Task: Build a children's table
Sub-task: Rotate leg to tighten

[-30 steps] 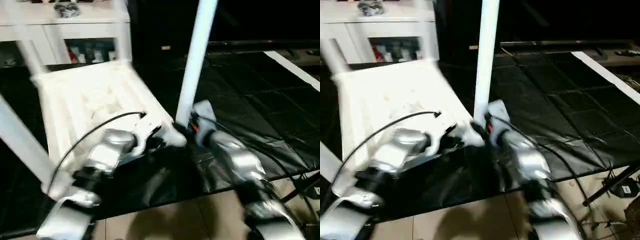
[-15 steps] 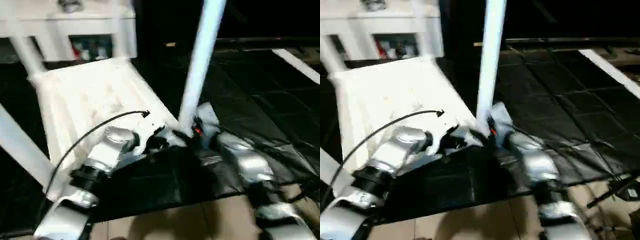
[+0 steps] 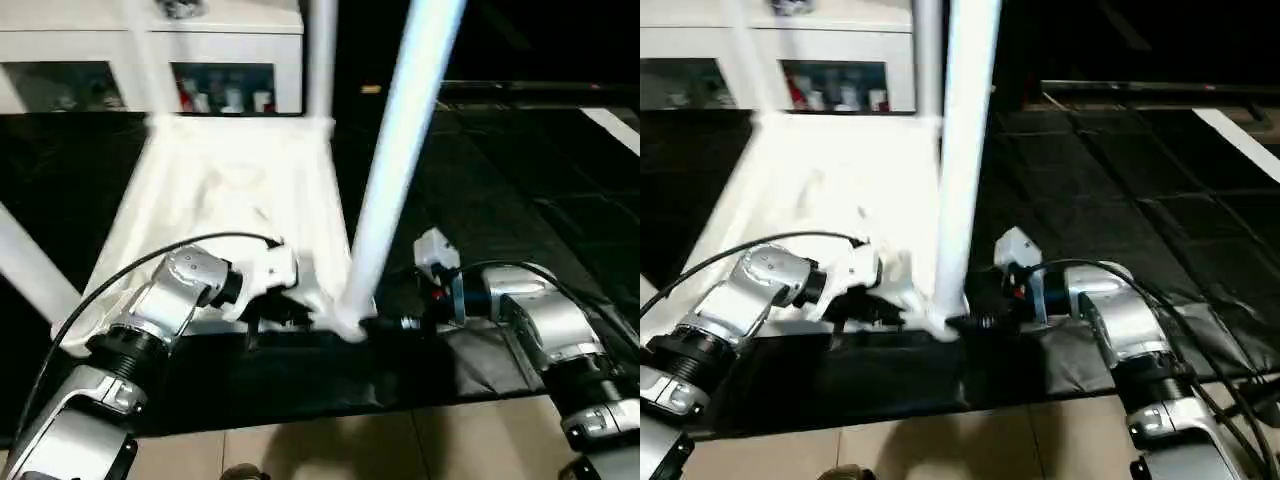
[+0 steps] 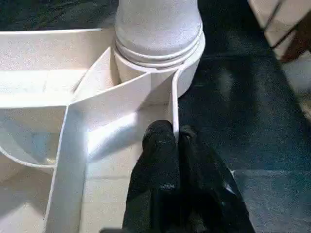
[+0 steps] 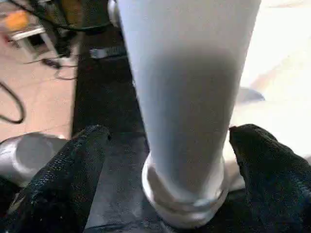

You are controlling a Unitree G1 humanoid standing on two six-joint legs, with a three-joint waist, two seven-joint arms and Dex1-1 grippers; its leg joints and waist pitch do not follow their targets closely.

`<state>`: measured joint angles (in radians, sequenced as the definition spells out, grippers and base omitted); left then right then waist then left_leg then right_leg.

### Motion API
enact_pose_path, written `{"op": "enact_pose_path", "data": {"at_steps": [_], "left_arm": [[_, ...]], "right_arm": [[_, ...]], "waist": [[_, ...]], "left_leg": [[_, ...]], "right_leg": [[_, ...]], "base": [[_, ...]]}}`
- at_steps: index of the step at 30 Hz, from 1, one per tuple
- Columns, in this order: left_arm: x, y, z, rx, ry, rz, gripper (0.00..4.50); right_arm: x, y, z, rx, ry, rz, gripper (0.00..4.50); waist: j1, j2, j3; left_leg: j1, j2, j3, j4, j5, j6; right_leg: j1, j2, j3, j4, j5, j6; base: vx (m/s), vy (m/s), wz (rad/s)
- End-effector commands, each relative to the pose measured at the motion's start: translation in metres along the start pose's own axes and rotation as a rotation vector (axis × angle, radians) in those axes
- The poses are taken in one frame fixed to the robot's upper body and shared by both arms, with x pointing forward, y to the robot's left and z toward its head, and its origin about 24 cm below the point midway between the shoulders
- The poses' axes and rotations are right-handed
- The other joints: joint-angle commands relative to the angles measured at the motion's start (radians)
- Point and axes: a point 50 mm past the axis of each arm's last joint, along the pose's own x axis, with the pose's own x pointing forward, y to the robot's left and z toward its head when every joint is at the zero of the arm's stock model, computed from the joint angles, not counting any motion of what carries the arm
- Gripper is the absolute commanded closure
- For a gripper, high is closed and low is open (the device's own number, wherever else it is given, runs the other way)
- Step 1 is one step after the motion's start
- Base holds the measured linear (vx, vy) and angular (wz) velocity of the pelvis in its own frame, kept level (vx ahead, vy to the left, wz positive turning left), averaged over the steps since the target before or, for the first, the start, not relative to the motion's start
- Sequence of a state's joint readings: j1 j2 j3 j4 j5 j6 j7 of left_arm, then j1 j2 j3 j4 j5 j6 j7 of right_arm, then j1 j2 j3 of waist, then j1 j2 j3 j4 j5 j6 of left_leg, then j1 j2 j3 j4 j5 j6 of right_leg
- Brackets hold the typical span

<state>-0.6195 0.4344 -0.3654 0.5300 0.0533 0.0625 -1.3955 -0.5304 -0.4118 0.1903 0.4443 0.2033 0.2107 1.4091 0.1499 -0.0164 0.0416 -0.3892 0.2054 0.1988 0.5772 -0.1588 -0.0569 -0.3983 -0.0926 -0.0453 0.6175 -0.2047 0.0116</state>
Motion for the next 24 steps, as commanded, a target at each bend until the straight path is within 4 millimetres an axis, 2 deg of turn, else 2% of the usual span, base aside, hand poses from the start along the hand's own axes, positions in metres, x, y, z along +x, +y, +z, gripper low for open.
{"op": "enact_pose_path", "data": {"at_steps": [1,3,4,7,15,16,19,24], "left_arm": [[0.009,-0.008,0.009,0.08,-0.001,-0.139,4.5],[0.011,-0.01,0.009,0.095,0.0,-0.167,4.5],[0.012,-0.012,0.009,0.108,0.007,-0.181,4.5],[0.014,-0.012,0.009,0.112,0.01,-0.185,4.5],[0.015,-0.008,0.006,0.118,0.021,-0.164,4.5],[0.014,-0.008,0.006,0.119,0.024,-0.162,4.5],[0.014,-0.008,0.006,0.119,0.025,-0.161,4.5],[0.014,-0.008,0.005,0.117,0.027,-0.16,4.5]], "right_arm": [[-0.004,-0.003,0.005,-0.008,-0.007,0.03,0.19],[-0.004,-0.003,0.005,0.001,-0.009,0.049,0.37],[-0.003,-0.003,0.004,0.005,-0.004,0.069,0.37],[-0.002,-0.002,0.003,0.007,0.004,0.087,0.74],[0.004,-0.001,0.002,0.019,-0.002,0.141,1.4],[0.005,0.0,0.001,0.02,-0.003,0.149,1.4],[0.007,0.001,0.0,0.025,-0.006,0.164,1.72],[0.011,0.003,-0.002,0.034,-0.017,0.179,2.17]], "waist": [[-0.007,0.002,-0.063],[-0.007,-0.002,-0.064],[-0.005,0.0,-0.064],[-0.004,-0.002,-0.064],[-0.007,-0.002,-0.062],[-0.006,-0.01,-0.061],[-0.006,-0.005,-0.061],[-0.006,-0.007,-0.062]], "left_leg": [[0.035,0.033,-0.008,-0.059,-0.204,0.027],[0.034,0.032,-0.007,-0.057,-0.204,0.022],[0.032,0.032,-0.007,-0.058,-0.204,0.023],[0.031,0.032,-0.008,-0.057,-0.199,0.025],[0.031,0.033,-0.01,-0.06,-0.236,0.008],[0.031,0.032,-0.01,-0.059,-0.234,0.009],[0.032,0.033,-0.01,-0.059,-0.24,0.007],[0.031,0.033,-0.01,-0.059,-0.232,0.008]], "right_leg": [[0.038,-0.047,0.029,-0.057,-0.044,-0.262],[0.038,-0.046,0.029,-0.055,-0.041,-0.268],[0.039,-0.047,0.029,-0.055,-0.041,-0.267],[0.039,-0.047,0.029,-0.053,-0.035,-0.264],[0.036,-0.049,0.03,-0.059,-0.107,-0.251],[0.037,-0.049,0.03,-0.058,-0.112,-0.25],[0.034,-0.049,0.031,-0.06,-0.126,-0.247],[0.035,-0.049,0.031,-0.057,-0.105,-0.249]], "base": [[0.0,0.0,0.0],[0.0,0.0,0.0],[0.0,0.0,0.0],[0.0,0.0,0.0],[0.0,0.0,0.0],[0.0,0.0,0.0],[0.0,0.0,0.0],[0.0,0.0,0.0]]}}
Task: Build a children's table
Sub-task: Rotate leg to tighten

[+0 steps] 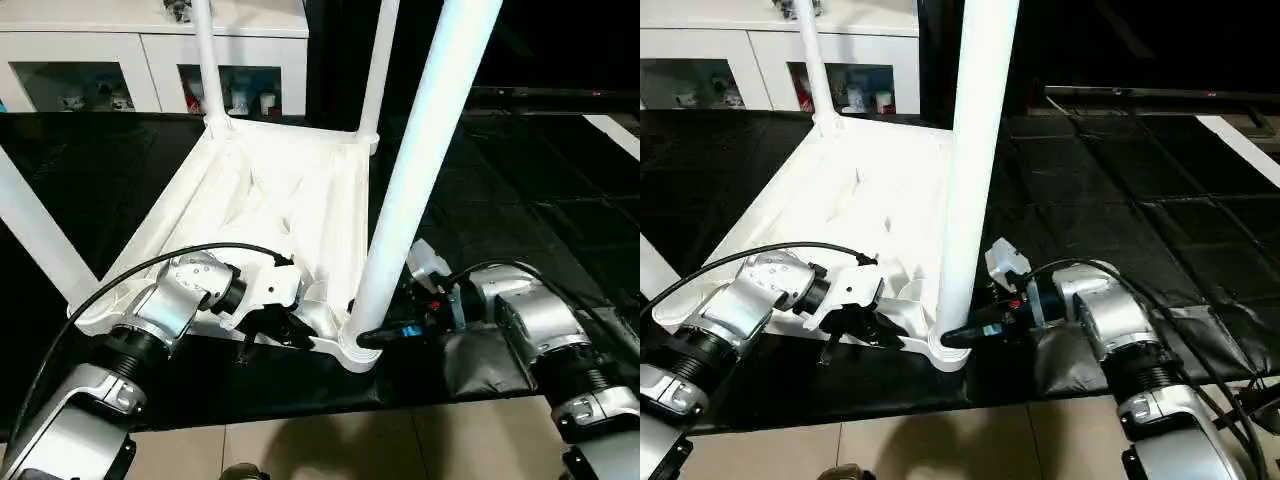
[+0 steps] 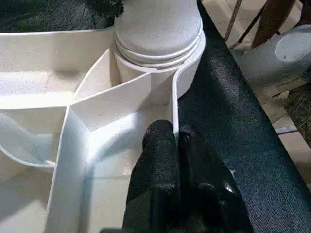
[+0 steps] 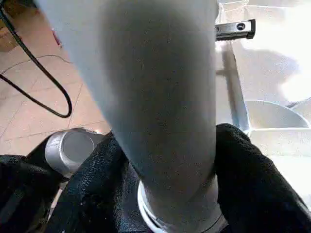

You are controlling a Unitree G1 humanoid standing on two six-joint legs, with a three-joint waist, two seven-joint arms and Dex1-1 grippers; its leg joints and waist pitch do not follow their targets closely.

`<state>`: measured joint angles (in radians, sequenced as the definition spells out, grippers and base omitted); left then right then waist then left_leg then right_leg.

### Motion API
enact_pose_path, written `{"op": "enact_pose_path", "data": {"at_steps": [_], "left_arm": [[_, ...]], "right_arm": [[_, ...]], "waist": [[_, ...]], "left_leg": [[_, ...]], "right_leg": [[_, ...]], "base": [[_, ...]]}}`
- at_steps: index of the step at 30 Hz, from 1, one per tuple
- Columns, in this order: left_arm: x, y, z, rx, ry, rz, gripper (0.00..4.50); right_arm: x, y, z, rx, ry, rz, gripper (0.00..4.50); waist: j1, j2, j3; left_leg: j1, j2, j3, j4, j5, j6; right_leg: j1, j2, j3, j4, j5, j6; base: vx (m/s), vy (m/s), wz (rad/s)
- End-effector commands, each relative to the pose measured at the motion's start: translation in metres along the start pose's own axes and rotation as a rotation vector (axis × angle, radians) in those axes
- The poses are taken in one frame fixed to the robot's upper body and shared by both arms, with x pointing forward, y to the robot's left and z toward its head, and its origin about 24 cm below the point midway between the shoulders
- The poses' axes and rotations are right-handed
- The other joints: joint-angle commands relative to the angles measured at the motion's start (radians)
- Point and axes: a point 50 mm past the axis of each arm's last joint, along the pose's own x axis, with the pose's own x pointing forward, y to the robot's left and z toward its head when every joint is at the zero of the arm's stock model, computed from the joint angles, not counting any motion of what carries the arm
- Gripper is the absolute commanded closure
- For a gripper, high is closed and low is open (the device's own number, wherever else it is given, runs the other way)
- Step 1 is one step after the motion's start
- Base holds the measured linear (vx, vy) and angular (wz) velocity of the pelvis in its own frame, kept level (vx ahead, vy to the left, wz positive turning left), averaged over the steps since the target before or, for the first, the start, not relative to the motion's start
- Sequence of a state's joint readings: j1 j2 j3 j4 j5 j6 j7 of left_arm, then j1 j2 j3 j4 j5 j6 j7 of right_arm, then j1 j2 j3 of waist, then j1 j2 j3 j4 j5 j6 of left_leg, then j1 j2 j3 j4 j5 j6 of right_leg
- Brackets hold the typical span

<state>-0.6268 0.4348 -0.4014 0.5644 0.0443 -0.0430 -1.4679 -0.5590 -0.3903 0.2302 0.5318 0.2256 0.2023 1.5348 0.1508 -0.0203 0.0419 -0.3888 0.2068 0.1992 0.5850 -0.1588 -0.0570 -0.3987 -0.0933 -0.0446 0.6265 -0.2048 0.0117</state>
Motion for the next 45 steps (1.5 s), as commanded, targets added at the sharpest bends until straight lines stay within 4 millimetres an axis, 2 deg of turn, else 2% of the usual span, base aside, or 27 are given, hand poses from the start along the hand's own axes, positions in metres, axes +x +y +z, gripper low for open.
{"op": "enact_pose_path", "data": {"at_steps": [1,4,5,9,11,14,16,19,20,21,22,24,26,27,28,29,31,32,33,34,35,36,38,39,42,44,45], "left_arm": [[0.009,-0.001,0.004,0.035,0.026,-0.06,4.5],[0.009,-0.001,0.002,0.031,0.03,-0.058,4.5],[0.009,-0.001,0.002,0.03,0.031,-0.056,4.5],[0.01,0.003,0.0,-0.024,0.011,0.023,4.5],[0.014,0.005,0.002,-0.091,-0.044,0.102,4.5],[0.019,0.007,0.008,-0.142,-0.103,0.156,4.5],[0.021,0.008,0.012,-0.173,-0.133,0.183,4.5],[0.03,0.009,0.02,-0.224,-0.173,0.22,4.5],[0.034,0.01,0.023,-0.246,-0.184,0.237,4.5],[0.043,0.013,0.029,-0.276,-0.192,0.278,4.5],[0.043,0.013,0.029,-0.276,-0.192,0.278,4.5],[0.061,0.019,0.041,-0.342,-0.206,0.354,4.5],[0.067,0.021,0.045,-0.352,-0.202,0.378,4.5],[0.067,0.021,0.045,-0.352,-0.202,0.378,4.5],[0.07,0.023,0.05,-0.367,-0.211,0.409,4.5],[0.074,0.026,0.055,-0.379,-0.223,0.432,4.5],[0.076,0.031,0.063,-0.382,-0.232,0.478,4.5],[0.076,0.032,0.064,-0.382,-0.231,0.488,4.5],[0.074,0.034,0.064,-0.373,-0.227,0.502,4.5],[0.074,0.034,0.064,-0.373,-0.227,0.502,4.5],[0.068,0.035,0.062,-0.366,-0.217,0.521,4.5],[0.065,0.035,0.061,-0.355,-0.205,0.525,4.5],[0.062,0.034,0.057,-0.341,-0.19,0.521,4.5],[0.061,0.034,0.055,-0.338,-0.185,0.518,4.5],[0.059,0.033,0.052,-0.337,-0.179,0.514,4.5],[0.053,0.031,0.045,-0.315,-0.167,0.493,4.5],[0.05,0.029,0.041,-0.308,-0.162,0.481,4.5]], "right_arm": [[0.003,-0.001,0.005,-0.02,-0.009,0.026,2.22],[0.006,0.001,0.005,-0.012,-0.026,0.038,2.36],[0.007,0.001,0.005,-0.01,-0.031,0.04,2.37],[0.011,0.005,0.001,-0.008,-0.046,0.012,2.41],[0.014,0.008,-0.002,0.007,-0.094,-0.049,2.42],[0.019,0.009,-0.007,0.049,-0.135,-0.126,2.46],[0.021,0.01,-0.01,0.07,-0.151,-0.164,2.46],[0.03,0.009,-0.014,0.129,-0.216,-0.253,2.46],[0.034,0.009,-0.016,0.157,-0.237,-0.294,2.46],[0.045,0.006,-0.019,0.207,-0.246,-0.371,2.46],[0.045,0.006,-0.019,0.207,-0.246,-0.371,2.46],[0.065,-0.005,-0.019,0.282,-0.25,-0.52,2.46],[0.072,-0.011,-0.018,0.304,-0.244,-0.583,2.46],[0.072,-0.011,-0.018,0.304,-0.244,-0.583,2.46],[0.078,-0.019,-0.016,0.328,-0.236,-0.653,2.46],[0.082,-0.027,-0.015,0.355,-0.224,-0.74,2.46],[0.089,-0.039,-0.007,0.375,-0.23,-0.84,2.46],[0.09,-0.041,-0.005,0.377,-0.235,-0.858,2.46],[0.091,-0.041,-0.001,0.363,-0.25,-0.858,2.12],[0.091,-0.041,-0.001,0.363,-0.25,-0.858,2.12],[0.091,-0.04,0.001,0.357,-0.266,-0.844,1.77],[0.09,-0.039,-0.001,0.346,-0.257,-0.837,1.75],[0.087,-0.037,-0.006,0.321,-0.229,-0.833,1.56],[0.085,-0.036,-0.009,0.31,-0.216,-0.832,1.42],[0.082,-0.035,-0.013,0.289,-0.196,-0.836,1.21],[0.069,-0.033,-0.018,0.245,-0.191,-0.829,0.97],[0.062,-0.031,-0.019,0.214,-0.191,-0.814,0.88]], "waist": [[-0.006,0.0,-0.062],[-0.007,-0.002,-0.062],[-0.006,0.002,-0.062],[-0.007,0.001,-0.06],[-0.003,-0.001,-0.057],[-0.005,-0.002,-0.053],[-0.013,-0.004,-0.049],[-0.021,-0.004,-0.047],[-0.029,-0.006,-0.048],[-0.038,-0.003,-0.047],[-0.043,-0.003,-0.045],[-0.064,-0.006,-0.042],[-0.079,-0.006,-0.042],[-0.085,-0.004,-0.043],[-0.086,0.006,-0.046],[-0.094,0.0,-0.047],[-0.104,0.001,-0.046],[-0.117,0.0,-0.045],[-0.116,-0.004,-0.046],[-0.114,-0.001,-0.047],[-0.112,0.001,-0.049],[-0.111,-0.006,-0.052],[-0.105,-0.001,-0.054],[-0.103,-0.004,-0.054],[-0.092,0.0,-0.056],[-0.085,0.004,-0.055],[-0.081,0.001,-0.056]], "left_leg": [[0.03,0.031,-0.01,-0.066,-0.231,0.007],[0.029,0.03,-0.01,-0.067,-0.231,0.008],[0.029,0.03,-0.011,-0.067,-0.233,0.007],[0.032,0.032,-0.011,-0.069,-0.255,-0.001],[0.035,0.033,-0.01,-0.071,-0.272,-0.006],[0.035,0.033,-0.015,-0.08,-0.322,-0.026],[0.035,0.031,-0.018,-0.082,-0.353,-0.033],[0.032,0.03,-0.021,-0.085,-0.361,-0.042],[0.028,0.027,-0.025,-0.086,-0.366,-0.042],[0.028,0.028,-0.025,-0.089,-0.362,-0.047],[0.029,0.026,-0.026,-0.088,-0.371,-0.048],[0.023,0.02,-0.03,-0.09,-0.388,-0.057],[0.016,0.015,-0.037,-0.093,-0.394,-0.061],[0.019,0.013,-0.04,-0.094,-0.402,-0.057],[0.024,0.014,-0.04,-0.093,-0.401,-0.057],[0.022,0.012,-0.042,-0.095,-0.386,-0.051],[0.02,0.008,-0.044,-0.096,-0.392,-0.052],[0.015,0.005,-0.05,-0.097,-0.408,-0.054],[0.017,0.006,-0.05,-0.097,-0.411,-0.043],[0.019,0.007,-0.05,-0.097,-0.408,-0.037],[0.024,0.009,-0.046,-0.096,-0.398,-0.027],[0.023,0.01,-0.043,-0.096,-0.371,-0.016],[0.027,0.011,-0.038,-0.094,-0.341,-0.005],[0.027,0.011,-0.032,-0.091,-0.315,0.009],[0.028,0.011,-0.029,-0.088,-0.282,0.017],[0.028,0.011,-0.029,-0.088,-0.275,0.019],[0.029,0.012,-0.027,-0.087,-0.273,0.021]], "right_leg": [[0.035,-0.049,0.03,-0.065,-0.102,-0.25],[0.036,-0.048,0.029,-0.065,-0.1,-0.249],[0.036,-0.049,0.03,-0.066,-0.102,-0.249],[0.034,-0.049,0.031,-0.069,-0.129,-0.244],[0.032,-0.05,0.033,-0.073,-0.157,-0.235],[0.032,-0.054,0.034,-0.082,-0.262,-0.21],[0.028,-0.056,0.035,-0.092,-0.338,-0.187],[0.026,-0.057,0.037,-0.098,-0.375,-0.166],[0.029,-0.057,0.033,-0.099,-0.397,-0.156],[0.026,-0.054,0.034,-0.1,-0.394,-0.151],[0.023,-0.054,0.033,-0.103,-0.405,-0.15],[0.028,-0.055,0.029,-0.11,-0.477,-0.125],[0.034,-0.056,0.023,-0.116,-0.542,-0.095],[0.033,-0.056,0.021,-0.122,-0.561,-0.082],[0.031,-0.057,0.021,-0.123,-0.546,-0.087],[0.034,-0.052,0.02,-0.125,-0.502,-0.095],[0.031,-0.049,0.02,-0.122,-0.485,-0.105],[0.035,-0.048,0.015,-0.122,-0.495,-0.107],[0.033,-0.047,0.017,-0.127,-0.485,-0.107],[0.032,-0.049,0.019,-0.126,-0.468,-0.112],[0.03,-0.045,0.023,-0.124,-0.412,-0.128],[0.034,-0.043,0.025,-0.118,-0.337,-0.148],[0.033,-0.043,0.027,-0.114,-0.276,-0.17],[0.034,-0.04,0.028,-0.111,-0.233,-0.192],[0.036,-0.044,0.03,-0.11,-0.218,-0.195],[0.037,-0.043,0.029,-0.11,-0.21,-0.192],[0.038,-0.042,0.03,-0.11,-0.202,-0.189]], "base": [[0.0,0.0,0.0],[0.0,0.0,0.0],[0.0,0.0,0.0],[0.0,0.0,0.0],[0.0,0.0,0.0],[0.0,0.0,0.0],[0.0,0.0,0.0],[0.0,0.0,0.0],[0.0,0.0,0.0],[0.0,0.0,0.0],[0.0,0.0,0.0],[0.0,0.0,0.0],[-0.009,0.007,-0.11],[-0.014,0.012,-0.2],[-0.014,0.012,-0.2],[0.0,0.0,0.0],[0.0,0.0,0.0],[0.0,0.0,0.0],[0.0,0.0,0.0],[0.0,0.0,0.0],[0.0,0.0,0.0],[0.0,0.0,0.0],[0.0,0.0,0.0],[0.0,0.0,0.0],[0.0,0.0,0.0],[0.0,0.0,0.0],[0.0,0.0,0.0]]}}
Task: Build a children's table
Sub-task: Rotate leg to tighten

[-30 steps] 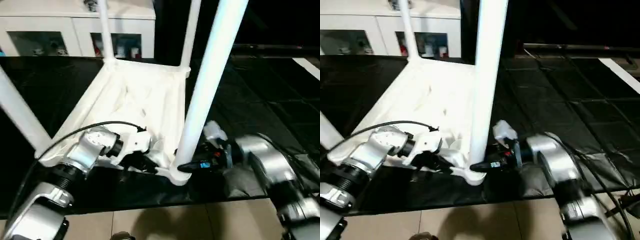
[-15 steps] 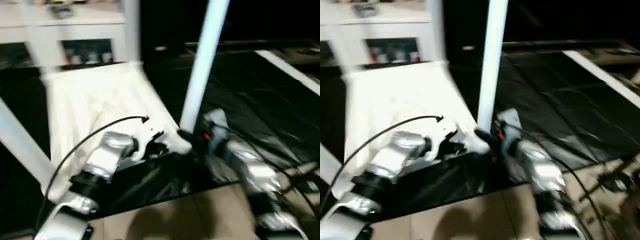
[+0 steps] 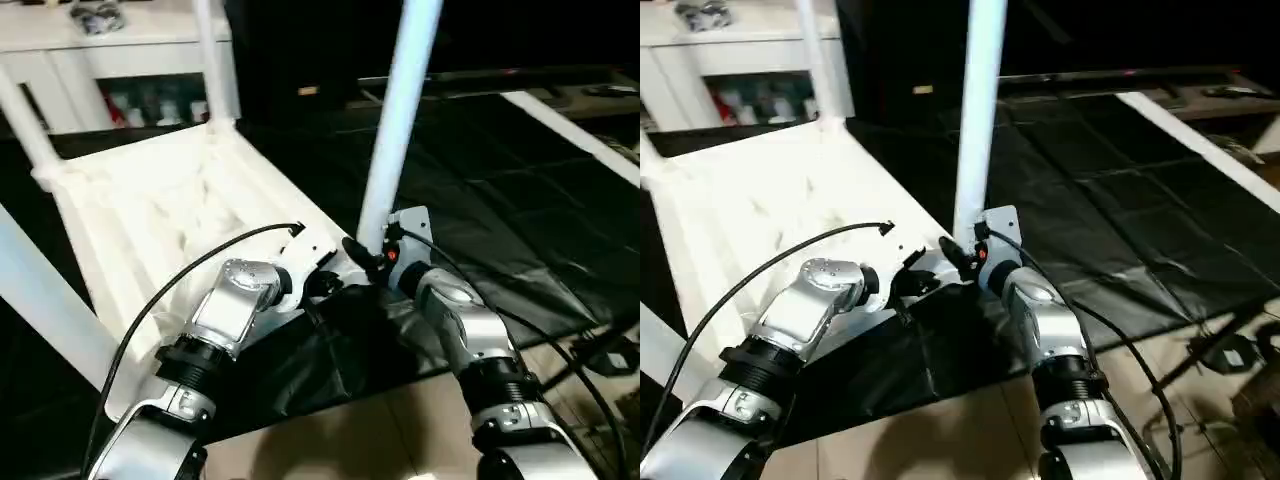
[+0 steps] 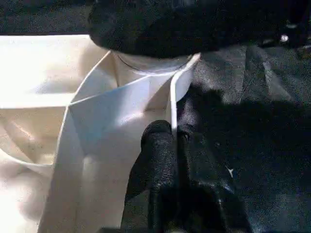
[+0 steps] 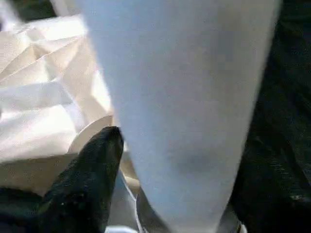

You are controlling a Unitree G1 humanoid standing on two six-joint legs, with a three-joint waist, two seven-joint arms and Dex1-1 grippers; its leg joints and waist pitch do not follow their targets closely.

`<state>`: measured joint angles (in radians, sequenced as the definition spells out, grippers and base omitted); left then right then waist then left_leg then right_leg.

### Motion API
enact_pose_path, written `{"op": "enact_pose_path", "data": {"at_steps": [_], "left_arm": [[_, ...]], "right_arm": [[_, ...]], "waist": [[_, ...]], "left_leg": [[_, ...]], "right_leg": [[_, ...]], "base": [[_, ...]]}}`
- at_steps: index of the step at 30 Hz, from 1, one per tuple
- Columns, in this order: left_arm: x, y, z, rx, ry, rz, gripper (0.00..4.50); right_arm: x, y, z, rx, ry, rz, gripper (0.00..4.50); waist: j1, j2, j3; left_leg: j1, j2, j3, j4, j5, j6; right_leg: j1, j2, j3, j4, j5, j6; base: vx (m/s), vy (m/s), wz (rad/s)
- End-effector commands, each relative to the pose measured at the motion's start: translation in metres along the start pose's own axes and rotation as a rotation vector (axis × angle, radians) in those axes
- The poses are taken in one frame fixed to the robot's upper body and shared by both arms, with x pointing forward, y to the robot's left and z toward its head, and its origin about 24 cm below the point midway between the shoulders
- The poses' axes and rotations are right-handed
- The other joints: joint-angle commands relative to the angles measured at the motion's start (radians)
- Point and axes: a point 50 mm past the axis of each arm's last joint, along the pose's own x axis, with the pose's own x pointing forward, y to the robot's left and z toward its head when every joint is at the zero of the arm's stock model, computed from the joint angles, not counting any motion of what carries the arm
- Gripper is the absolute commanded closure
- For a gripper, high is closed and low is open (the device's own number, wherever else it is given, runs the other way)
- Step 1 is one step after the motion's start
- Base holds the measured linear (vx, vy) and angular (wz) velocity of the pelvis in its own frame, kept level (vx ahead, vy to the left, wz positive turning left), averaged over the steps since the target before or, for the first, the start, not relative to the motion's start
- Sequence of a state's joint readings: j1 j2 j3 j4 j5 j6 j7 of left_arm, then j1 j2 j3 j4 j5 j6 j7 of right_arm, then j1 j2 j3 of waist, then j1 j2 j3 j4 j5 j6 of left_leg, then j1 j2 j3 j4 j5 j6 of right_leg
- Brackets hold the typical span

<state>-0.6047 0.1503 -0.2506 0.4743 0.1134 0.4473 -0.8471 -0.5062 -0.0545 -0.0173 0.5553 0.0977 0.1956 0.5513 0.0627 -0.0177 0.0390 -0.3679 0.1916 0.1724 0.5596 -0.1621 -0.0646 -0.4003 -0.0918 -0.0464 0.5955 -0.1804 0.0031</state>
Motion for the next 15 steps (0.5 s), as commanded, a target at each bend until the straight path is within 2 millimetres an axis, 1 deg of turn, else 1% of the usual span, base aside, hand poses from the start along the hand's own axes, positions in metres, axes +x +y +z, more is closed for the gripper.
{"op": "enact_pose_path", "data": {"at_steps": [1,2,3,4,5,6,7,8,9,10,11,12,13,14,15], "left_arm": [[0.002,-0.011,0.013,0.079,-0.065,-0.116,4.5],[-0.002,-0.008,0.009,0.097,-0.054,-0.136,4.5],[-0.004,-0.007,0.007,0.108,-0.047,-0.149,4.5],[-0.009,-0.004,0.004,0.132,-0.033,-0.162,4.5],[-0.009,-0.004,0.004,0.132,-0.033,-0.162,4.5],[-0.015,0.001,0.0,0.153,-0.013,-0.187,4.5],[-0.015,0.001,0.0,0.153,-0.013,-0.187,4.5],[-0.018,0.002,-0.001,0.174,-0.006,-0.208,4.5],[-0.021,0.003,-0.002,0.195,-0.002,-0.237,4.5],[-0.022,0.003,-0.003,0.199,0.0,-0.245,4.5],[-0.025,0.003,-0.004,0.215,0.009,-0.274,4.5],[-0.031,0.004,-0.008,0.244,0.032,-0.338,4.5],[-0.031,0.004,-0.008,0.244,0.032,-0.338,4.5],[-0.032,0.005,-0.009,0.249,0.037,-0.353,4.5],[-0.033,0.005,-0.009,0.252,0.041,-0.366,4.5]], "right_arm": [[-0.001,0.018,-0.019,0.0,0.071,0.163,0.83],[-0.008,0.014,-0.015,-0.014,0.049,0.21,0.83],[-0.013,0.012,-0.012,-0.022,0.036,0.24,0.68],[-0.021,0.008,-0.007,-0.037,0.02,0.297,0.54],[-0.021,0.008,-0.007,-0.037,0.02,0.297,0.45],[-0.034,0.004,0.001,-0.071,0.013,0.394,0.41],[-0.034,0.004,0.001,-0.071,0.013,0.394,0.35],[-0.041,0.001,0.004,-0.092,0.019,0.444,0.24],[-0.046,-0.001,0.006,-0.108,0.03,0.481,0.11],[-0.047,-0.002,0.007,-0.111,0.033,0.49,0.03],[-0.051,-0.004,0.009,-0.124,0.044,0.525,0.03],[-0.057,-0.009,0.014,-0.151,0.074,0.589,0.03],[-0.057,-0.009,0.014,-0.151,0.074,0.589,0.03],[-0.058,-0.01,0.014,-0.16,0.083,0.604,0.03],[-0.058,-0.011,0.015,-0.167,0.091,0.616,0.03]], "waist": [[0.008,-0.003,-0.054],[0.012,-0.004,-0.055],[0.015,-0.002,-0.055],[0.016,0.002,-0.056],[0.022,0.0,-0.057],[0.027,-0.001,-0.057],[0.029,0.0,-0.057],[0.029,-0.001,-0.057],[0.032,0.001,-0.057],[0.032,0.001,-0.057],[0.033,0.0,-0.057],[0.036,0.001,-0.056],[0.036,0.0,-0.056],[0.041,0.001,-0.055],[0.042,0.0,-0.055]], "left_leg": [[0.008,0.027,0.0,-0.061,-0.264,0.029],[0.009,0.027,0.0,-0.06,-0.254,0.041],[0.007,0.028,0.001,-0.06,-0.238,0.05],[0.006,0.029,0.0,-0.06,-0.228,0.05],[0.007,0.031,0.001,-0.057,-0.214,0.057],[0.008,0.03,0.0,-0.058,-0.206,0.058],[0.008,0.031,0.001,-0.057,-0.204,0.062],[0.01,0.032,0.0,-0.057,-0.196,0.065],[0.011,0.033,0.001,-0.055,-0.203,0.068],[0.012,0.034,0.002,-0.056,-0.208,0.066],[0.009,0.033,0.001,-0.055,-0.211,0.065],[0.01,0.033,0.002,-0.055,-0.218,0.062],[0.01,0.034,0.001,-0.056,-0.223,0.062],[0.011,0.036,0.005,-0.055,-0.229,0.058],[0.009,0.036,0.004,-0.056,-0.231,0.053]], "right_leg": [[0.04,-0.043,0.032,-0.077,-0.215,-0.184],[0.044,-0.042,0.031,-0.076,-0.193,-0.186],[0.044,-0.041,0.032,-0.072,-0.166,-0.195],[0.045,-0.042,0.032,-0.068,-0.154,-0.2],[0.047,-0.041,0.031,-0.066,-0.129,-0.204],[0.049,-0.039,0.029,-0.066,-0.116,-0.211],[0.049,-0.039,0.03,-0.062,-0.104,-0.214],[0.048,-0.039,0.029,-0.061,-0.089,-0.224],[0.046,-0.04,0.029,-0.061,-0.089,-0.229],[0.046,-0.041,0.03,-0.06,-0.091,-0.232],[0.047,-0.041,0.029,-0.06,-0.099,-0.236],[0.045,-0.043,0.029,-0.061,-0.112,-0.236],[0.047,-0.042,0.028,-0.061,-0.123,-0.236],[0.043,-0.043,0.03,-0.062,-0.133,-0.237],[0.044,-0.043,0.029,-0.06,-0.142,-0.236]], "base": [[0.0,0.0,0.0],[0.0,0.0,0.0],[0.0,0.0,0.0],[0.0,0.0,0.0],[0.0,0.0,0.0],[0.0,0.0,0.0],[0.0,0.0,0.0],[0.0,0.0,0.0],[0.0,0.0,0.0],[0.0,0.0,0.0],[0.0,0.0,0.0],[0.0,0.0,0.0],[0.0,0.0,0.0],[0.0,0.0,0.0],[0.0,0.0,0.0]]}}
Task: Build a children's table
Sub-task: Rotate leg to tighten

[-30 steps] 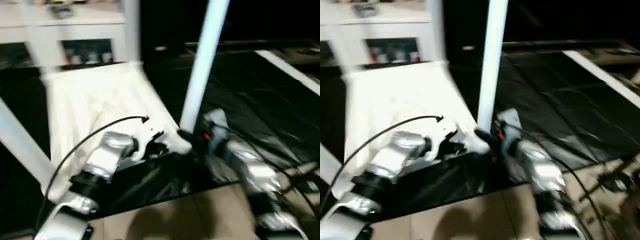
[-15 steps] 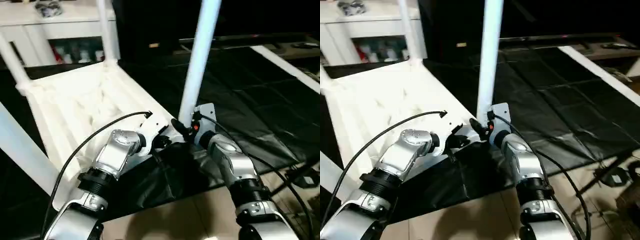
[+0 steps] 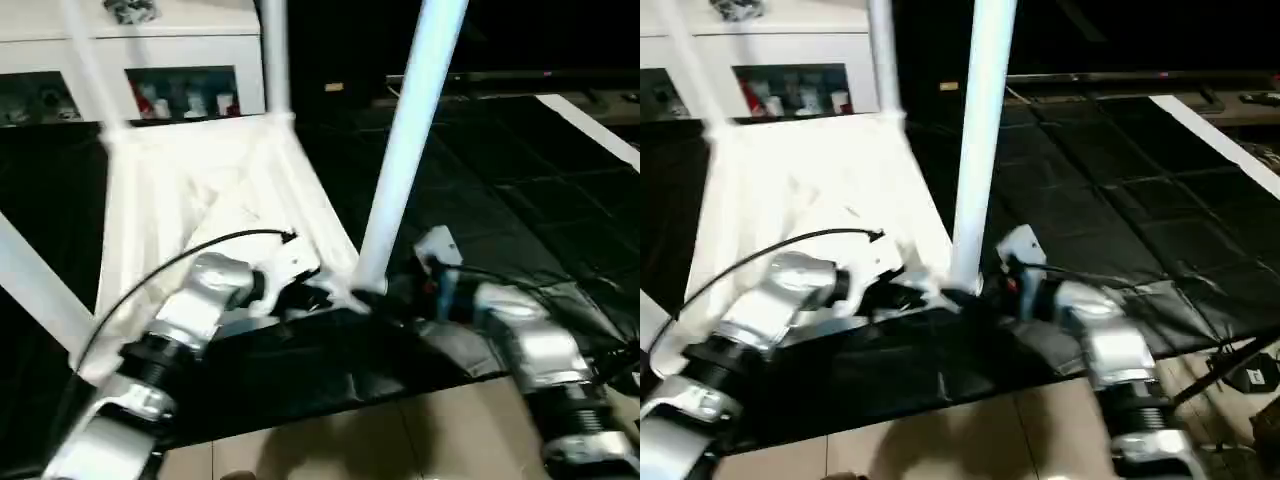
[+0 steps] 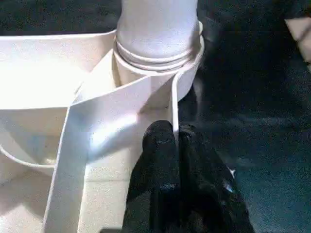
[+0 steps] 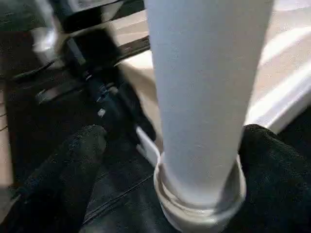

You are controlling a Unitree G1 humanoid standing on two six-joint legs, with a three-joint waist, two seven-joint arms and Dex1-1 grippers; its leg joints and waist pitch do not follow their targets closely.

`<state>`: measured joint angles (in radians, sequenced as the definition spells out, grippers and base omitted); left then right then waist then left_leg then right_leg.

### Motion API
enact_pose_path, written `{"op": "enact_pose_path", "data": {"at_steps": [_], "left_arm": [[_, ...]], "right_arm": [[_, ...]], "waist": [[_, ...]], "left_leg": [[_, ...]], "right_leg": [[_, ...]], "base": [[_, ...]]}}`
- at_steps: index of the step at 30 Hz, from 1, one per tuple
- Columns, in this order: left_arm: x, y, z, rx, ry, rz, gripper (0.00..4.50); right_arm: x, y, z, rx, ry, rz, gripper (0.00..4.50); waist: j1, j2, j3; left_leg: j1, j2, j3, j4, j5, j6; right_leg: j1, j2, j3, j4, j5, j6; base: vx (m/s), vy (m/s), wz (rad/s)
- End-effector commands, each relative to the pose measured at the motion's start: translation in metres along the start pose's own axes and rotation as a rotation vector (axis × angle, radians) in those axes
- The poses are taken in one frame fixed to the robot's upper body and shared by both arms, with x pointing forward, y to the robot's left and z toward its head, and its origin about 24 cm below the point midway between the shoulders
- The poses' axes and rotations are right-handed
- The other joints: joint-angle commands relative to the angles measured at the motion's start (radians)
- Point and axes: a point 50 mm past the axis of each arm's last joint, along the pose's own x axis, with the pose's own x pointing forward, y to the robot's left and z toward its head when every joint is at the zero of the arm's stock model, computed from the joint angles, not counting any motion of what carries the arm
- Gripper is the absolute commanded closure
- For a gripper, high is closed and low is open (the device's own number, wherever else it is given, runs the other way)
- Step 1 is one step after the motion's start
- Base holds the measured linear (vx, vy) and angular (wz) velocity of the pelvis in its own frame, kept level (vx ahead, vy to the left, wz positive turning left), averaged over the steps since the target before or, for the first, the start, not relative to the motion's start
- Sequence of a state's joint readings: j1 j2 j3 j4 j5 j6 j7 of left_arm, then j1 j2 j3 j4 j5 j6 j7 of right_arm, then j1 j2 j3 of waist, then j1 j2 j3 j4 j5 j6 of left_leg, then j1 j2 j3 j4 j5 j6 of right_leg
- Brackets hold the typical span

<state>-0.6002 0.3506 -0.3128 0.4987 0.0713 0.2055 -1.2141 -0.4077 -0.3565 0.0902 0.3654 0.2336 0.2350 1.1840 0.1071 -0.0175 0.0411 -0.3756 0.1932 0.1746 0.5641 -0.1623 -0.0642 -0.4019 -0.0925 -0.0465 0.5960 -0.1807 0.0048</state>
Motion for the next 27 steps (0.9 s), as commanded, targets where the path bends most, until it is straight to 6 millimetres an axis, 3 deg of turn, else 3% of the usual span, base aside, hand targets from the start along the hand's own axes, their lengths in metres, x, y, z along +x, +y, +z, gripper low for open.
{"op": "enact_pose_path", "data": {"at_steps": [1,4,6,11,12,20,27], "left_arm": [[0.003,-0.006,0.005,0.076,0.018,-0.127,4.5],[-0.002,-0.012,-0.001,0.127,0.05,-0.24,4.5],[-0.003,-0.014,-0.003,0.153,0.073,-0.28,4.5],[-0.002,-0.015,-0.003,0.198,0.097,-0.329,4.5],[-0.002,-0.015,-0.003,0.198,0.097,-0.329,4.5],[0.0,-0.014,-0.002,0.225,0.102,-0.34,4.5],[-0.001,-0.012,-0.003,0.23,0.109,-0.341,4.5]], "right_arm": [[0.002,-0.001,0.009,-0.05,0.02,0.085,0.03],[0.002,-0.003,0.012,-0.082,0.049,0.154,0.03],[0.005,-0.003,0.014,-0.086,0.051,0.181,0.03],[0.011,0.001,0.012,-0.04,0.07,0.286,0.19],[0.011,0.001,0.012,-0.04,0.07,0.286,0.47],[0.015,0.004,0.009,-0.004,0.104,0.401,1.03],[0.017,0.004,0.008,0.003,0.113,0.418,1.62]], "waist": [[-0.002,-0.004,-0.057],[0.003,-0.003,-0.058],[0.011,-0.005,-0.059],[0.025,-0.005,-0.063],[0.03,-0.004,-0.063],[0.032,-0.008,-0.061],[0.035,-0.008,-0.064]], "left_leg": [[0.016,0.035,0.002,-0.06,-0.23,0.05],[0.017,0.036,0.002,-0.059,-0.237,0.041],[0.024,0.038,0.006,-0.057,-0.221,0.044],[0.023,0.039,0.01,-0.053,-0.194,0.047],[0.025,0.04,0.01,-0.053,-0.197,0.046],[0.023,0.043,0.015,-0.054,-0.232,0.02],[0.023,0.042,0.018,-0.051,-0.204,0.025]], "right_leg": [[0.046,-0.043,0.029,-0.061,-0.148,-0.236],[0.043,-0.045,0.028,-0.06,-0.175,-0.235],[0.039,-0.043,0.029,-0.056,-0.136,-0.249],[0.041,-0.044,0.028,-0.046,-0.096,-0.255],[0.041,-0.044,0.028,-0.046,-0.094,-0.256],[0.04,-0.048,0.028,-0.05,-0.16,-0.238],[0.04,-0.046,0.028,-0.045,-0.12,-0.245]], "base": [[0.0,0.0,0.0],[0.0,0.0,0.0],[0.0,0.0,0.0],[0.0,0.0,0.0],[0.0,0.0,0.0],[0.0,0.0,0.0],[0.0,0.0,0.0]]}}
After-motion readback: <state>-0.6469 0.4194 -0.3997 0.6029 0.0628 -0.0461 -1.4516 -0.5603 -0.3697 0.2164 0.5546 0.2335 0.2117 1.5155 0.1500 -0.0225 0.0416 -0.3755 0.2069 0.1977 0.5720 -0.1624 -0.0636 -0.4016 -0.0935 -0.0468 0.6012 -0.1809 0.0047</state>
